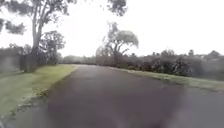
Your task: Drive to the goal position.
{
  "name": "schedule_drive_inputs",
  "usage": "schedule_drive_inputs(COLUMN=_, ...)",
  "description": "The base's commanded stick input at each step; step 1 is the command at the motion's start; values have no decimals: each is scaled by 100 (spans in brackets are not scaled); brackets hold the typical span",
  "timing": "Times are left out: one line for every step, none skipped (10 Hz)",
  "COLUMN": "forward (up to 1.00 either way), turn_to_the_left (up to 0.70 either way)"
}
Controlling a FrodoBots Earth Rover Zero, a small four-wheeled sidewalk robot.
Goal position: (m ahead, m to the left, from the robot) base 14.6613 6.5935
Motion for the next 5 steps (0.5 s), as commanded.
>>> schedule_drive_inputs(forward=70, turn_to_the_left=0)
schedule_drive_inputs(forward=70, turn_to_the_left=0)
schedule_drive_inputs(forward=70, turn_to_the_left=0)
schedule_drive_inputs(forward=70, turn_to_the_left=0)
schedule_drive_inputs(forward=70, turn_to_the_left=0)
